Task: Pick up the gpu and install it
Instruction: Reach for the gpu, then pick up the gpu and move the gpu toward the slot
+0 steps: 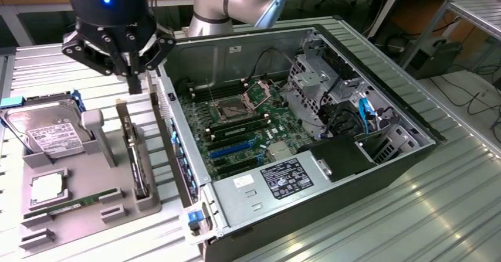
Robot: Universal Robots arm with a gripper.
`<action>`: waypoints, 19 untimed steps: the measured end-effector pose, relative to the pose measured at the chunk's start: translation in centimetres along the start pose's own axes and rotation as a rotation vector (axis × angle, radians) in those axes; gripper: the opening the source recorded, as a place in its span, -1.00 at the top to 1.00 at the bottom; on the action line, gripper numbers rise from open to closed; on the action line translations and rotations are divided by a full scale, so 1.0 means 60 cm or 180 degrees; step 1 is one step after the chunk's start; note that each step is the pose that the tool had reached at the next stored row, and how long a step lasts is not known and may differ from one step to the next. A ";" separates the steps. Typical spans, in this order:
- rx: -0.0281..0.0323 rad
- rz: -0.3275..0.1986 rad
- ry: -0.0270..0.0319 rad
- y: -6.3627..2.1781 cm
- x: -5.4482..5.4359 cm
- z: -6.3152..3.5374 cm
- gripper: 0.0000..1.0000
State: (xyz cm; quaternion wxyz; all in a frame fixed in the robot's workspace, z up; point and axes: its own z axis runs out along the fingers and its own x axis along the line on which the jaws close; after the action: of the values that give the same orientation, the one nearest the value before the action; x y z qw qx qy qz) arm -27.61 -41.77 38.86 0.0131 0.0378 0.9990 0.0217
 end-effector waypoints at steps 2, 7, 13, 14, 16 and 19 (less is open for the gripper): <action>0.0000 0.0000 0.0000 -0.004 0.012 0.002 0.79; 0.0004 0.0000 0.0000 -0.017 0.036 0.012 0.79; 0.0005 0.0000 0.0000 -0.018 0.036 0.016 0.79; 0.0005 0.0000 0.0000 -0.018 0.036 0.016 0.79; 0.0005 0.0000 0.0000 -0.018 0.036 0.016 0.79; 0.0005 0.0000 0.0000 -0.018 0.036 0.016 0.79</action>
State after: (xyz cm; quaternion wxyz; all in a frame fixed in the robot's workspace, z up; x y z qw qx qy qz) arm -29.83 -42.65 37.81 0.0131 0.0379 0.9990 0.0210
